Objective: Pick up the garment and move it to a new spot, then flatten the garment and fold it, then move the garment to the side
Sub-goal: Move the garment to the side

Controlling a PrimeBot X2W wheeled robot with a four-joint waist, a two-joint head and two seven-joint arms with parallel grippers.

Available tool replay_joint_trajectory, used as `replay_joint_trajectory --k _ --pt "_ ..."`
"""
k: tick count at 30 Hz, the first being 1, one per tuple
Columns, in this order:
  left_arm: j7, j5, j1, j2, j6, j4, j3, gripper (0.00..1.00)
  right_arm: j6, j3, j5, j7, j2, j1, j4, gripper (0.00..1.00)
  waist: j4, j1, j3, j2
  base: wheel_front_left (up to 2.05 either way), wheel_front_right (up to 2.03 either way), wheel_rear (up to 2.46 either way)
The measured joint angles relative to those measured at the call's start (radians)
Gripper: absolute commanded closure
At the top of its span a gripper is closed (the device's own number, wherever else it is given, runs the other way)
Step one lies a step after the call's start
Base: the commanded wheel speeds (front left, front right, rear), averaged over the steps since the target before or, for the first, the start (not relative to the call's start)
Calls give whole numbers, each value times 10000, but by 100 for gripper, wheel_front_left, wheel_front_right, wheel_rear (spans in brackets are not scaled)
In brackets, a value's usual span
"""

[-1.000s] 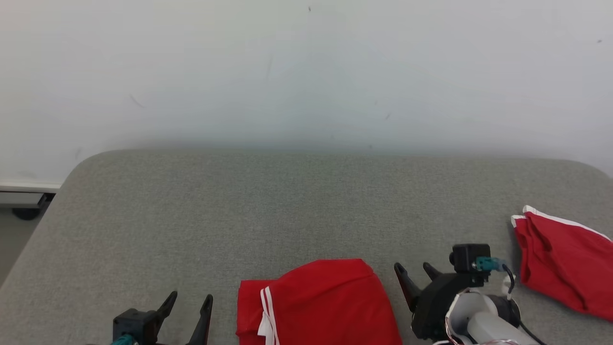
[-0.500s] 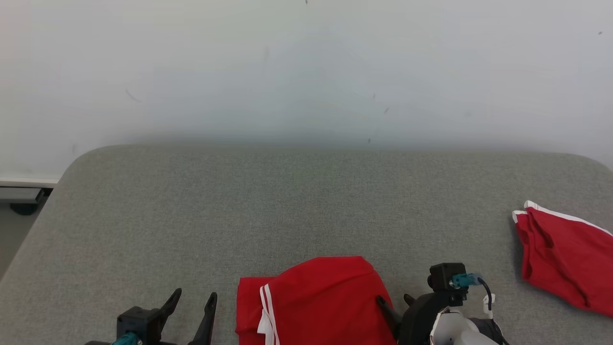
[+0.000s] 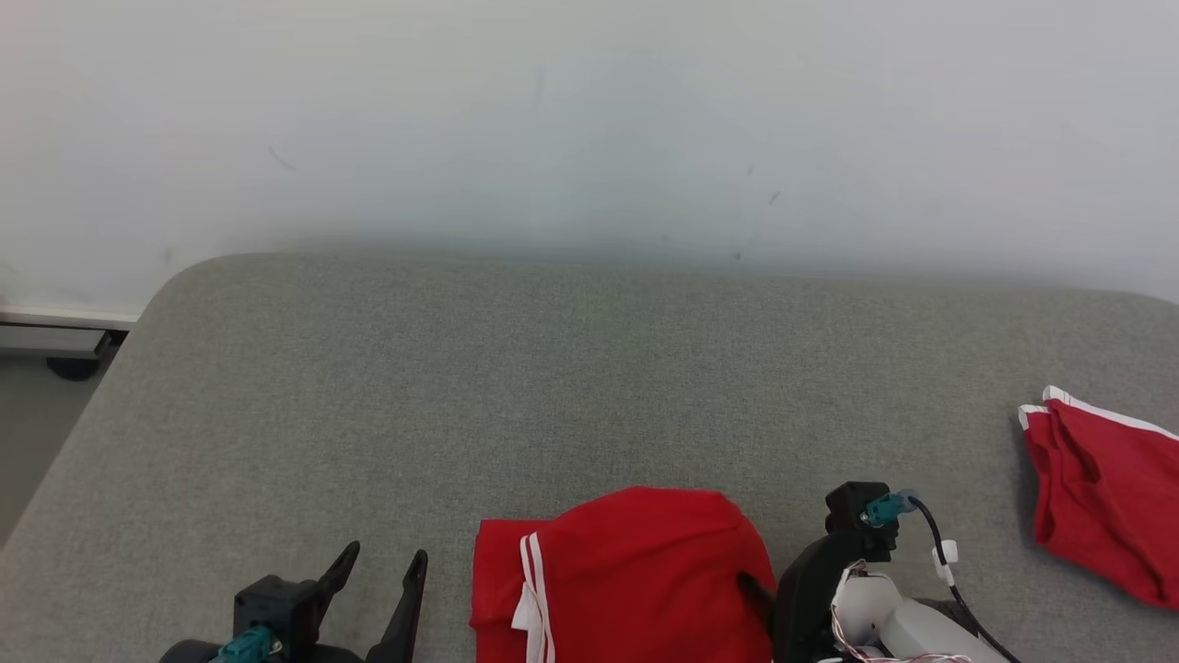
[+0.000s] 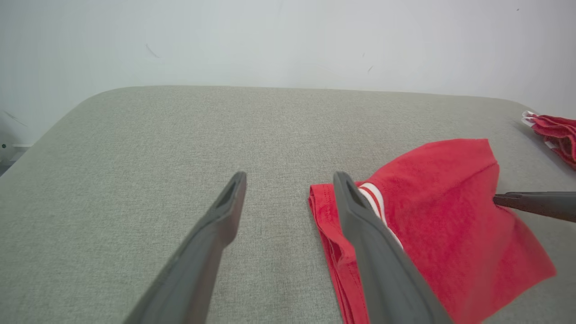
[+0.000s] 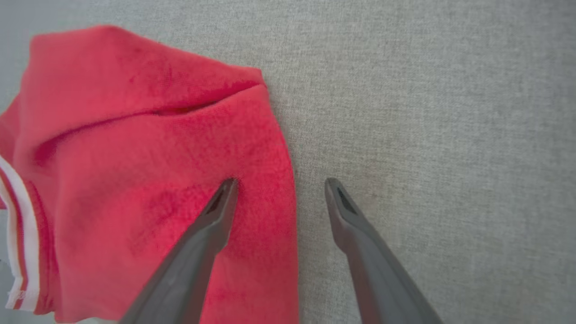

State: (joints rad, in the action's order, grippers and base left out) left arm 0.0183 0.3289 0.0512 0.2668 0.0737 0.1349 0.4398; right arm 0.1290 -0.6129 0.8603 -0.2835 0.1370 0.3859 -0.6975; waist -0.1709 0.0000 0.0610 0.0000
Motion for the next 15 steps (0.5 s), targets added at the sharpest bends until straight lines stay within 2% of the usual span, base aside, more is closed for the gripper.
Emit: replay_joint_trajectory --k 1,2,3,4,5,6,7,8,9,15 --pt "0 0 7 -6 -36 8 12 0 0 38 0 -109 -48 35 -104 0 -30 0 -20 0 0 0 0" --pt "0 0 10 -12 -36 21 13 0 0 50 -2 -267 -92 86 -171 7 -62 0 -41 0 0 0 0" --pt "2 0 27 -23 -38 44 29 0 0 61 -13 -397 -109 137 -201 21 -93 0 -59 0 0 0 0" --pt "4 0 50 -31 -38 59 29 0 0 81 -52 -493 -146 176 -247 25 -124 0 -74 0 0 0 0" --pt "19 0 99 -48 -40 86 50 0 0 161 -88 -571 -180 186 -316 53 -152 0 -86 0 0 0 0" --pt "48 0 170 -63 -42 109 75 0 0 198 -88 -685 -209 187 -380 57 -182 0 -94 0 0 0 0" --pt "46 0 197 -77 -44 96 71 0 2 201 -90 -796 -230 191 -431 67 -213 1 -98 0 0 0 0" --pt "46 0 193 -77 -44 105 71 0 2 215 -94 -882 -240 208 -464 80 -233 0 -102 1 0 0 0" --pt "46 0 191 -71 -40 115 71 0 2 244 -113 -968 -257 255 -497 100 -246 0 -103 0 0 0 0" --pt "44 0 190 -75 -38 153 73 0 0 585 -196 -1218 -274 391 -562 100 -292 0 -75 0 0 0 0"
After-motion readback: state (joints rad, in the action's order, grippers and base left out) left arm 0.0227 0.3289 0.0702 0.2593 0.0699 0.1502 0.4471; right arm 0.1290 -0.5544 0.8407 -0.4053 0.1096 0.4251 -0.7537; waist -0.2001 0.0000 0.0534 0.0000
